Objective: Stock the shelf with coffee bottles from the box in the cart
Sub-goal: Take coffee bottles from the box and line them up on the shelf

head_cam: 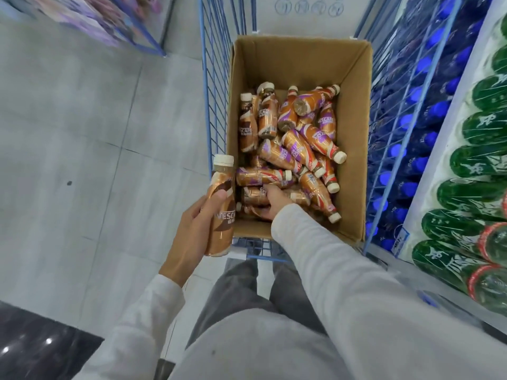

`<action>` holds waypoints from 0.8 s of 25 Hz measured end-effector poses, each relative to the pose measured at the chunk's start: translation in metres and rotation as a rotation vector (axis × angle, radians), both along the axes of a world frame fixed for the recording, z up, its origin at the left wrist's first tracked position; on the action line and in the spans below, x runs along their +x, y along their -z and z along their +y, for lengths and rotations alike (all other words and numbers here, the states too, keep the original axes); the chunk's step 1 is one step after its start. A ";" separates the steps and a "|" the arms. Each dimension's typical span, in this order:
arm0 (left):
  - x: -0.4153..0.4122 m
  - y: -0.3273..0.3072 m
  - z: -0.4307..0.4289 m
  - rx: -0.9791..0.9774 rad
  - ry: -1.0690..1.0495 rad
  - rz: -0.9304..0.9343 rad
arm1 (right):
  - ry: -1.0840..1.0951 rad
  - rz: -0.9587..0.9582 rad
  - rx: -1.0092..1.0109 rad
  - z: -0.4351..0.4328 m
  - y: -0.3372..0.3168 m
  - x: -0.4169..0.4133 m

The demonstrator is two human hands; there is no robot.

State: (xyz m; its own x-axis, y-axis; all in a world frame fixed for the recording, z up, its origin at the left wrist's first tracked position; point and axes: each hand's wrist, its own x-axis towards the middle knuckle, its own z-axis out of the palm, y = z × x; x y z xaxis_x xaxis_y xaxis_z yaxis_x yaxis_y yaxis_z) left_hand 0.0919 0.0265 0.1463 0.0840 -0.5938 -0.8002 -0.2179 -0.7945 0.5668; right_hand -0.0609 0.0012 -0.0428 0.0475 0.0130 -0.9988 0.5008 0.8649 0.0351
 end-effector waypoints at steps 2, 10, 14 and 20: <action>0.011 0.004 0.011 0.016 -0.021 -0.010 | 0.076 0.002 0.008 0.003 0.019 0.013; 0.021 0.011 0.037 0.055 -0.049 0.043 | 0.259 0.208 -0.028 0.021 0.034 0.032; 0.010 -0.009 0.023 0.037 -0.037 0.103 | 0.363 0.219 -0.219 0.038 -0.033 0.002; -0.030 -0.059 -0.011 -0.025 0.097 0.259 | 0.639 0.208 -0.626 0.076 -0.178 -0.042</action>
State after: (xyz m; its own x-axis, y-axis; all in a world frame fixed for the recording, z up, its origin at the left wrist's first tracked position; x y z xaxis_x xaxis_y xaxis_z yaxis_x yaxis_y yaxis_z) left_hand 0.0614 0.0158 0.2052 -0.1796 -0.6087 -0.7728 -0.1378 -0.7622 0.6324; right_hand -0.1029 0.0768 0.1356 -0.3220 -0.5001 -0.8039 0.8341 0.2517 -0.4908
